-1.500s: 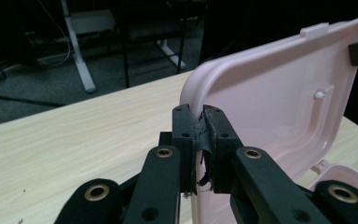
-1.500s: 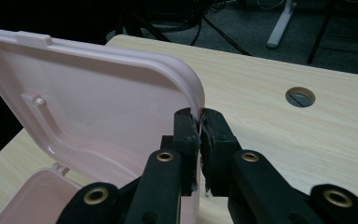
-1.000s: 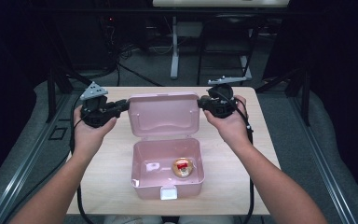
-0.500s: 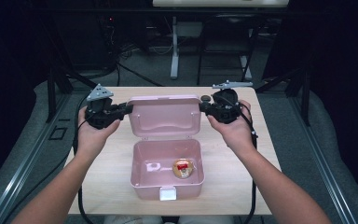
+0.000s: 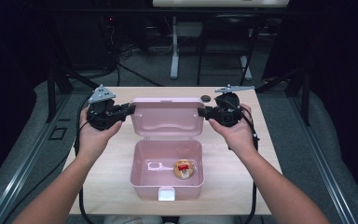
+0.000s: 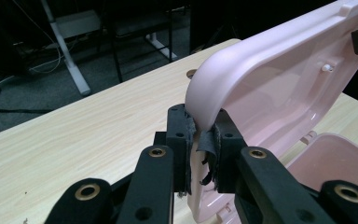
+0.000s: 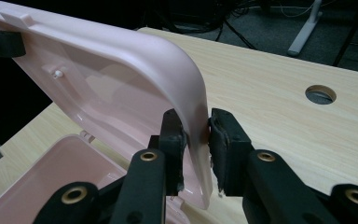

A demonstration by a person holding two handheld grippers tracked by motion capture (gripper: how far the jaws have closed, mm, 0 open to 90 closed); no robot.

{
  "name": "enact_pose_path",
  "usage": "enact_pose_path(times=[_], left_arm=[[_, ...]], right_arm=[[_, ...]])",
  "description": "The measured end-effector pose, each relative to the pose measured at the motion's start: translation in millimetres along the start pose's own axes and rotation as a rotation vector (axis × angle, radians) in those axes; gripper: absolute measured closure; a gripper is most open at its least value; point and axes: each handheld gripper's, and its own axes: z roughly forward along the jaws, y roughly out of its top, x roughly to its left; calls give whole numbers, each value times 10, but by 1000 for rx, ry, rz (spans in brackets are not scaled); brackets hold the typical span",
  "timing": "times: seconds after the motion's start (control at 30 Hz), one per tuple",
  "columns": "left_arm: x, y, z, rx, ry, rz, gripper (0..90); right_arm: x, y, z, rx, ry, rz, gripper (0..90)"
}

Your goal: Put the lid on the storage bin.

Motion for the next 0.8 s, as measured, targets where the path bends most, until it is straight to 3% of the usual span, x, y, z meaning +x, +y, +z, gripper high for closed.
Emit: enact_pose_path(times=[0.43, 0.8], left_arm=[[-86, -106, -174, -12, -29, 19, 781], [-150, -177, -309, -5, -62, 24, 756]], right_arm=[[79, -86, -98, -10, 14, -40, 744], [135, -143, -201, 26, 37, -53, 733]])
